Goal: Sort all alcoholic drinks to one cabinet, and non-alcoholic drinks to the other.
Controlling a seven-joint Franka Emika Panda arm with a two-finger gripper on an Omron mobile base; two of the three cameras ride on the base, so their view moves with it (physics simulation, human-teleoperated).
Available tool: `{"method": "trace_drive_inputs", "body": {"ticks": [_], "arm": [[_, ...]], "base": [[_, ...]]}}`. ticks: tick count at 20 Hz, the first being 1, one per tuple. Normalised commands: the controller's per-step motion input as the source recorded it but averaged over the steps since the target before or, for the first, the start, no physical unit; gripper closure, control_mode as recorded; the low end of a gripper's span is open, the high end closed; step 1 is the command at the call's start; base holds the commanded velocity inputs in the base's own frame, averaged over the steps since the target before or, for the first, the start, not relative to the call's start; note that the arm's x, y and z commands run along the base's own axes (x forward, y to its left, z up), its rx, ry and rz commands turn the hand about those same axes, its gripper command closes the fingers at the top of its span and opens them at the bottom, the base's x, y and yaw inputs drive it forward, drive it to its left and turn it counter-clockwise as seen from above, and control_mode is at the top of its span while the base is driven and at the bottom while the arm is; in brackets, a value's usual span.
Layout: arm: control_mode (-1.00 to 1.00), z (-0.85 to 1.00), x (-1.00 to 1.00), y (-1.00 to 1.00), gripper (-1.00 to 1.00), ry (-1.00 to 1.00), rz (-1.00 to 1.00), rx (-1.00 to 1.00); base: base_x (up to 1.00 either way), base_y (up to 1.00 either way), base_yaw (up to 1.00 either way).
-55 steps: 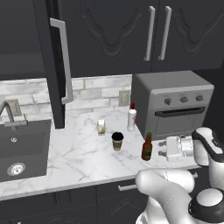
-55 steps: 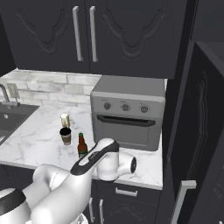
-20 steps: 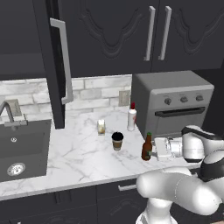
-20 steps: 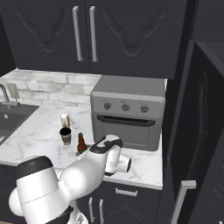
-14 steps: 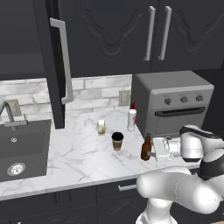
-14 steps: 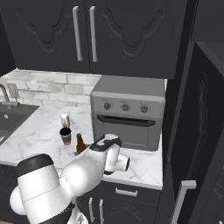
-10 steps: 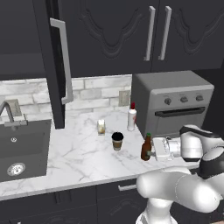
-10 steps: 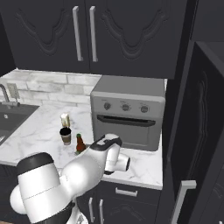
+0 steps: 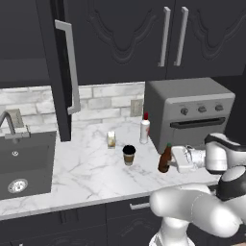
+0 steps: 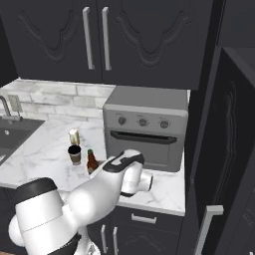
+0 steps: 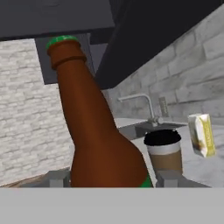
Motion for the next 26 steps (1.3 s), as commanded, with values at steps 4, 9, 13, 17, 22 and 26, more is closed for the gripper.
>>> {"method": "trace_drive_inputs", "body": {"ticks": [4,9,13,17,22,26], "arm": [[-1.0,1.0,-0.61,-0.01,1.0,0.03,-0.01,0.0],[-1.0,0.99,-0.44,0.0,1.0,0.1,0.0,0.0],[-1.0,0.83,-0.11,0.0,1.0,0.06,0.01,0.0],[-1.0,0.63,-0.01,0.0,1.0,0.06,0.0,0.0],[-1.0,0.33,-0.19,0.0,1.0,0.0,0.0,0.0],[1.0,0.06,-0.16,0.0,1.0,0.0,0.0,0.0]], "base": [[0.0,0.0,0.0],[0.0,0.0,0.0],[0.0,0.0,0.0],[0.0,0.0,0.0],[0.0,0.0,0.0],[-0.19,0.0,0.0]]}}
